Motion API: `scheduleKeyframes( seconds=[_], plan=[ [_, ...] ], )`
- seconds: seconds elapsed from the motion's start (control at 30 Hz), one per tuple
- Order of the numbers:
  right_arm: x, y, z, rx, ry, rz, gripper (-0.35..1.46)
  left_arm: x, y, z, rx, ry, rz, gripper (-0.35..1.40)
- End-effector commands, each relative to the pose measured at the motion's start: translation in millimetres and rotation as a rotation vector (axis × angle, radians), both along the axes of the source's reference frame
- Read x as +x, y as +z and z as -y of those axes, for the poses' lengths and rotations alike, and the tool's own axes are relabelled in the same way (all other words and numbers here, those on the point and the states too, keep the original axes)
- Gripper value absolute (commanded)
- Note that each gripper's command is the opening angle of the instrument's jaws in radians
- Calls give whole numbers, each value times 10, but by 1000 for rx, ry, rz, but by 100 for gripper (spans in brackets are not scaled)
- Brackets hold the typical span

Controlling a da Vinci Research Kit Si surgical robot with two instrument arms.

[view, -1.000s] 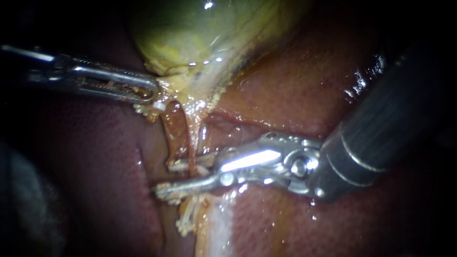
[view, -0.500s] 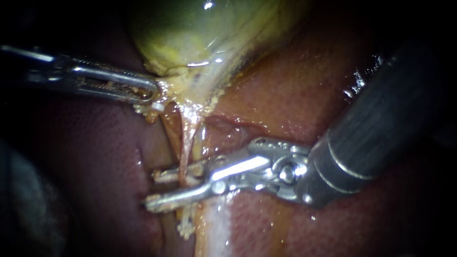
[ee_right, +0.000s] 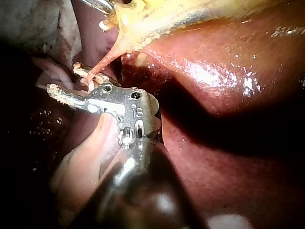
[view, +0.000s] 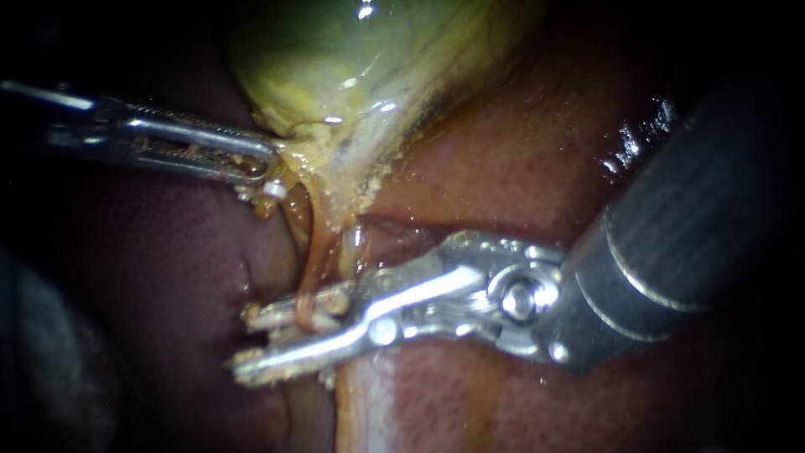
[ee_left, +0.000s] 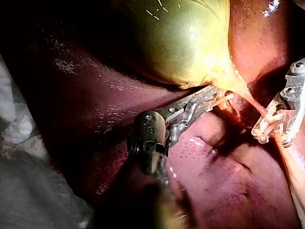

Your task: Clipping second clip right tube

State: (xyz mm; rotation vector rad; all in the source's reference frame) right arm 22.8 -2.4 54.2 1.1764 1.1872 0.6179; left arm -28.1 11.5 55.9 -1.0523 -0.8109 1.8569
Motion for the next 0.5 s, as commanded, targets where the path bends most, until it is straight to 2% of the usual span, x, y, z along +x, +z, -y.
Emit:
scheduleKeyframes(
  seconds=[0.03,0.13,0.17,0.43,0.47,0.5],
  plan=[
    [-1,4,0,-2,5,6,36,0,0,0,0,0,0,-35],
    [-5,8,-4,-5,20,18,24,0,0,0,0,0,0,-35],
    [-7,9,-5,-7,28,24,14,0,0,0,0,0,0,-35],
    [-12,13,-8,-16,21,45,-13,0,0,0,0,0,0,-35],
    [-12,12,-8,-10,20,47,-18,0,0,0,0,0,0,-35],
    [-13,12,-8,-5,19,49,-31,0,0,0,0,0,0,-35]
  ],
)
